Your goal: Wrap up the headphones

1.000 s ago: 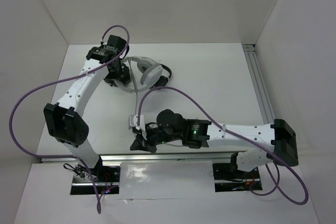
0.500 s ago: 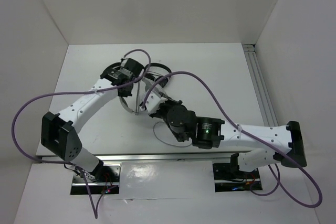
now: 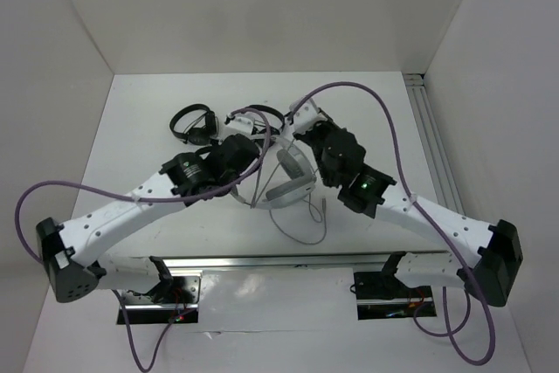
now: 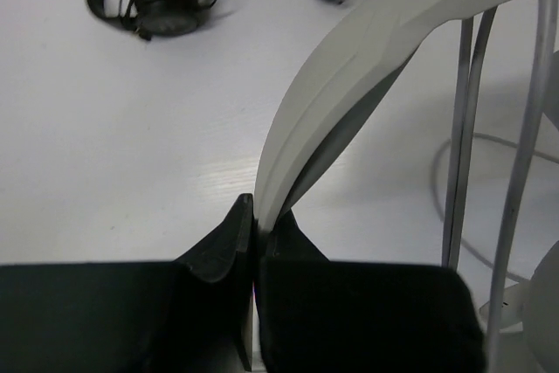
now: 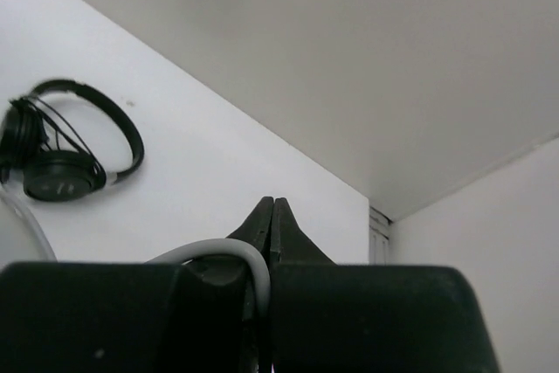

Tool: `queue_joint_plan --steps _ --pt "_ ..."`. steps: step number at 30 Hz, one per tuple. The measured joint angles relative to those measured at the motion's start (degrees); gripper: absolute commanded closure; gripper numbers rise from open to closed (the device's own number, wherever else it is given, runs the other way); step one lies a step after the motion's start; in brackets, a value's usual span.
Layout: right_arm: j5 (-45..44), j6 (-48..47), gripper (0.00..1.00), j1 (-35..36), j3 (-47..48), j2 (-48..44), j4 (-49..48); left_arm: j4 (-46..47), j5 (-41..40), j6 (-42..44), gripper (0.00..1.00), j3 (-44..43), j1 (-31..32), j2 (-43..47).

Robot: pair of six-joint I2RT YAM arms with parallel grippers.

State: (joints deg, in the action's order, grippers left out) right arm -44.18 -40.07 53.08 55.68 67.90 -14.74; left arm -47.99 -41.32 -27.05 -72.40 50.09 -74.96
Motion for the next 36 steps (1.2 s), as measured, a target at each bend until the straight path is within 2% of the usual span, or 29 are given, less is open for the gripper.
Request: queue_joint_plan --steps 4,10,16,20,23,25,29,31,34,36 --pt "13.27 6.05 0.95 -7.72 0.20 -3.15 3.19 4.76 2.97 1.77 1.00 0.07 4.42 5.88" --pt "30.84 9.66 0.97 -15.02 3.93 -1.90 8.81 5.99 6.99 5.11 1.00 0.26 7.76 9.92" --pt "48.33 14.14 0.99 -21.16 5.38 0.63 11.69 2.43 8.48 8.04 1.00 -4.66 7.93 11.37" --pt "62.45 20.61 0.99 -24.65 5.38 1.70 9.68 -2.19 8.11 9.07 1.00 -9.92 8.02 11.43" --pt "73.88 28.06 0.99 -26.49 5.38 5.53 3.54 -4.37 8.11 9.16 1.00 -13.46 8.20 11.43" --pt "79.10 33.31 0.96 -26.34 5.14 9.44 -2.64 -4.68 8.00 9.22 1.00 -14.97 8.17 11.45" --pt "83.65 44.70 0.96 -23.69 1.86 16.52 -17.20 -4.26 7.61 11.06 1.00 -15.80 8.13 11.47" --pt "84.80 50.31 0.91 -22.34 1.01 20.33 -24.52 -4.33 7.45 12.00 1.00 -16.52 8.15 11.34" --pt "85.13 59.49 0.76 -21.49 0.85 26.64 -35.47 -3.78 7.26 12.72 1.00 -20.65 8.48 10.49" --pt "85.15 65.66 0.72 -21.07 0.59 31.50 -43.63 -2.36 7.39 12.70 1.00 -25.81 9.01 9.05"
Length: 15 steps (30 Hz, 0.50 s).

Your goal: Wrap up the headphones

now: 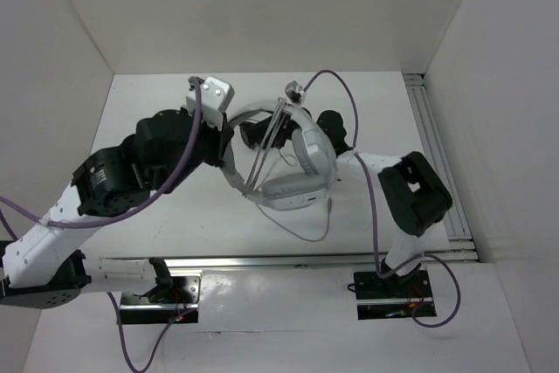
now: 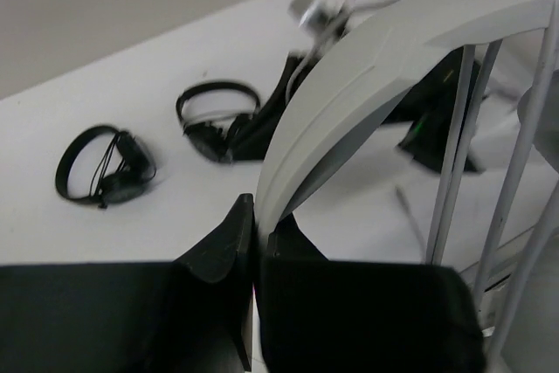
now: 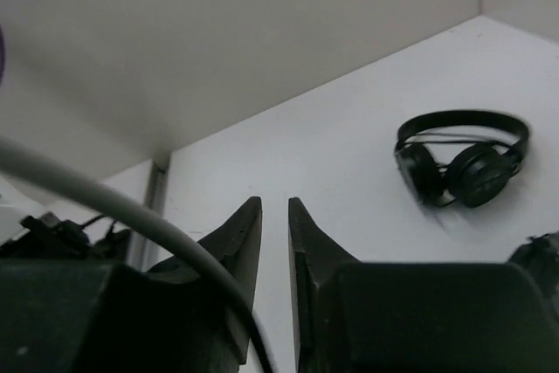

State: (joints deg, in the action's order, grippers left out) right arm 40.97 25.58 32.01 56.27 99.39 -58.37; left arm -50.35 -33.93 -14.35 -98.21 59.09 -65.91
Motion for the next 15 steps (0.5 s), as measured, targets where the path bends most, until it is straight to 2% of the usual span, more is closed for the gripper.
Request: queue_joint_plan --steps 5,7,11,15 --pt "0.17 13.18 0.71 2.25 -0.42 11.28 -9.86 3.23 -3.06 -2.54 1.00 -12.28 0.42 -4.70" --pt "0.24 16.74 0.77 3.74 -0.48 14.82 -11.26 1.73 -5.77 -4.31 1.00 -17.38 0.42 -7.56" --pt "0.00 20.61 0.97 6.54 -1.01 18.97 -12.63 0.74 -10.82 -7.10 1.00 -23.61 -0.31 -12.96" --pt "-0.63 23.26 0.99 9.03 -3.63 21.31 -14.69 -2.01 -11.28 -7.56 1.00 -28.52 -4.52 -18.36"
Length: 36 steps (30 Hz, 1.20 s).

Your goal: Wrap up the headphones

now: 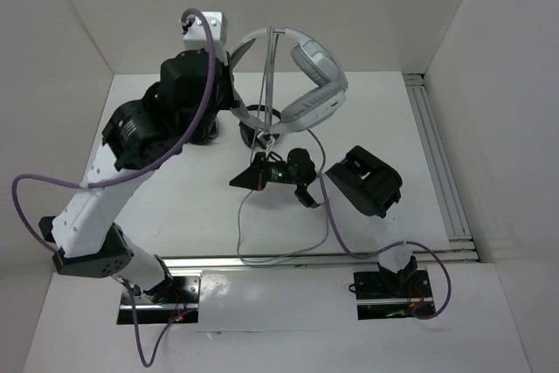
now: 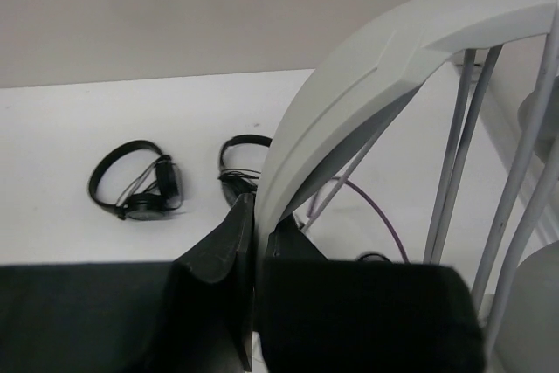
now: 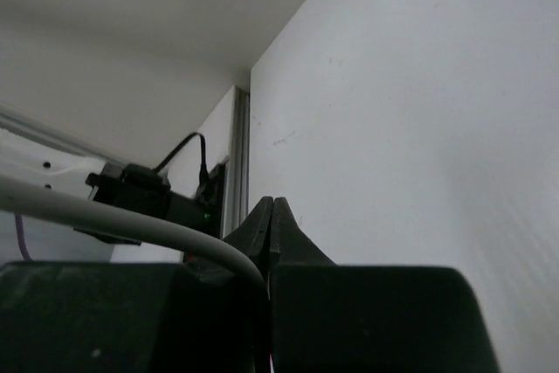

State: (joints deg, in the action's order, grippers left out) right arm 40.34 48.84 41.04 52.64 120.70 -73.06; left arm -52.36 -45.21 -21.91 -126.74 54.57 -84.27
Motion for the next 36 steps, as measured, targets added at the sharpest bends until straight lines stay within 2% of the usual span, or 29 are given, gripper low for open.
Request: queue_joint_plan --steps 5,10,13,16,18,23,28,31,36 --pt "-2.78 0.07 1.00 4.57 -8.66 -0.74 -1.95 -3.61 0.59 -1.77 1.00 -1.70 -10.36 -5.14" --pt "-4.96 -6.05 1.00 13.25 -19.23 -11.87 -0.24 -3.50 0.85 -5.18 1.00 6.69 -18.16 -5.64" --pt "-4.81 -13.31 1.00 18.56 -18.97 -22.47 1.55 -1.46 0.35 -7.54 1.00 12.04 -21.07 -5.57" --pt "-2.38 -22.36 1.00 23.04 -12.83 -33.27 12.63 0.26 0.81 -9.90 1.00 18.05 -23.85 -5.55" --pt "-4.68 -28.79 1.00 25.16 -7.69 -37.97 22.16 0.07 1.11 -10.34 1.00 22.05 -25.42 -5.46" --pt "-21.62 -43.78 1.00 29.27 0.04 -47.67 50.93 -1.40 5.14 -9.88 1.00 31.87 -28.33 -3.13" --pt "-42.21 -56.08 1.00 32.52 13.73 -48.22 77.66 0.11 6.58 -9.09 1.00 38.34 -30.82 0.44" --pt "-56.98 -62.79 1.00 33.66 20.09 -48.02 86.23 2.47 9.38 -6.32 1.00 42.03 -31.01 3.21" --pt "-76.96 -77.42 1.00 33.42 21.57 -47.82 89.55 6.51 13.77 -2.60 1.00 51.06 -28.48 7.56"
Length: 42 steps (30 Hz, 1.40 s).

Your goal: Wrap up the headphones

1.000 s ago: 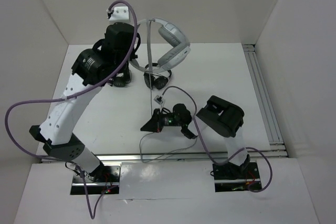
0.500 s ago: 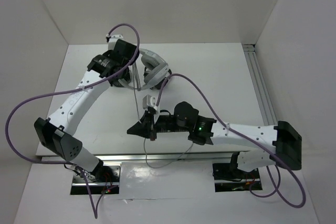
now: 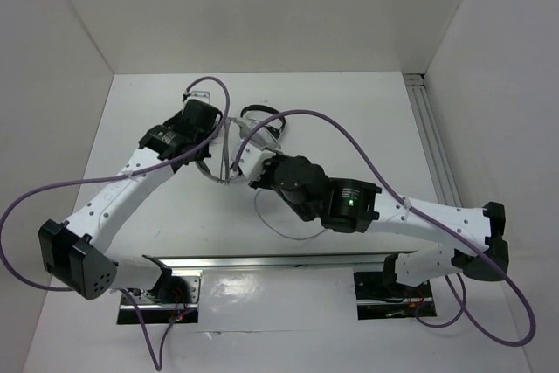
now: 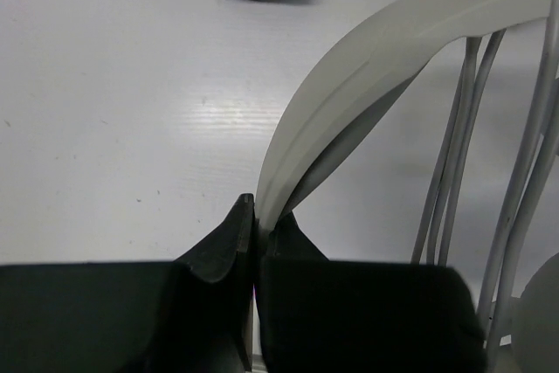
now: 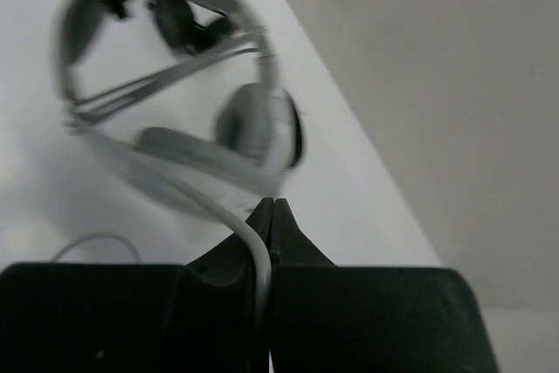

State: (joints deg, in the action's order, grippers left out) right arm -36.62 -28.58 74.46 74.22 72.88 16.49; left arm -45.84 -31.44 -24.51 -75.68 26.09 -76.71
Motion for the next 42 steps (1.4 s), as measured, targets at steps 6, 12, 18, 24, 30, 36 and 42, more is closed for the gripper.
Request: queue_joint_plan --steps 6,12,18,24,30,36,42 --pt "-9.73 -16.83 1.00 -5.49 -2.64 1.57 -7.98 1.84 2.16 1.55 1.00 5.95 6.69 4.46" --pt "-9.81 -29.11 0.91 -13.90 -5.77 4.13 -23.08 4.42 -0.15 1.77 1.00 7.82 15.87 10.84" --pt "2.27 -20.50 0.91 -30.12 1.92 5.64 -16.61 1.81 -1.20 5.84 1.00 10.86 20.02 19.02" --pt "17.31 -12.33 1.00 -34.80 8.87 6.01 -10.58 1.27 0.35 8.96 1.00 11.17 22.73 20.70" --pt "24.06 -6.32 1.00 -36.02 7.13 8.70 -10.16 -3.65 2.27 10.97 1.00 8.50 24.09 20.41" --pt "28.13 2.10 1.00 -41.94 4.15 14.51 -13.03 -7.80 2.21 10.67 1.00 -1.99 24.06 20.39" --pt "36.39 12.96 1.00 -44.57 3.34 16.11 -18.29 -10.45 0.11 9.92 1.00 -9.81 23.76 19.06"
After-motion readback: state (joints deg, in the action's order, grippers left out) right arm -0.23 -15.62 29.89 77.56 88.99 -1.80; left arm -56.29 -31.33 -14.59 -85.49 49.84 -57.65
